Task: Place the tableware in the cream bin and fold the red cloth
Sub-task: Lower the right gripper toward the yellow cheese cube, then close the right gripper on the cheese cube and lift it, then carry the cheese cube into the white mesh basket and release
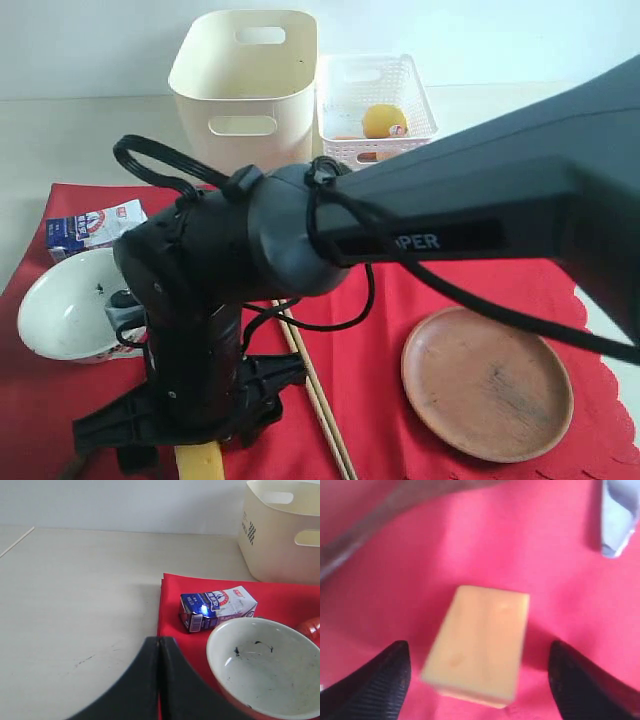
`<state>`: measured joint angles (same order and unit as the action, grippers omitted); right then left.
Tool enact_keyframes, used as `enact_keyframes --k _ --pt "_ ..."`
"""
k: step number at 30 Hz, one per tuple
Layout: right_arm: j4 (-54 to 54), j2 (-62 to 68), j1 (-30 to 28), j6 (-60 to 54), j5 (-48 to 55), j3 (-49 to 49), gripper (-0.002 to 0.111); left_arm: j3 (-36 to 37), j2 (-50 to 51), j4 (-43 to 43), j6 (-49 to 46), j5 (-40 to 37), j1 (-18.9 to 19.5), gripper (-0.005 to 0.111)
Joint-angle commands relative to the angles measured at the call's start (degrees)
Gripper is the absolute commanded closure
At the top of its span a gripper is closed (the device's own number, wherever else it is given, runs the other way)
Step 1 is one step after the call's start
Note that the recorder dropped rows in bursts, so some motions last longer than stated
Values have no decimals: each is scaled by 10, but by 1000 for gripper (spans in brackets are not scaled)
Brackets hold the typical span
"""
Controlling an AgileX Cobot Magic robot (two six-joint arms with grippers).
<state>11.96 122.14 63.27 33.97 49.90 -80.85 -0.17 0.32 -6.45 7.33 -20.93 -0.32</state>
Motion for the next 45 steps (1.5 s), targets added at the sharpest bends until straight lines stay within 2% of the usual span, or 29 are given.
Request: enact_keyframes --k 1,7,10,31,36,45 --pt "-45 1 0 22 9 -7 50 2 -3 1 0 8 -3 107" --pt "-54 -4 0 21 9 -7 92 2 -3 1 0 8 -3 107" --pt "-66 -16 0 21 8 -7 107 2 -3 1 0 8 -3 107" --pt "-188 -217 -6 -44 12 -7 108 2 -3 1 0 8 -3 107" --pt "-236 -261 -38 -45 12 -7 108 2 -3 1 0 8 -3 107" --pt "-282 -293 -142 -92 7 -7 108 2 -3 1 0 7 -3 107"
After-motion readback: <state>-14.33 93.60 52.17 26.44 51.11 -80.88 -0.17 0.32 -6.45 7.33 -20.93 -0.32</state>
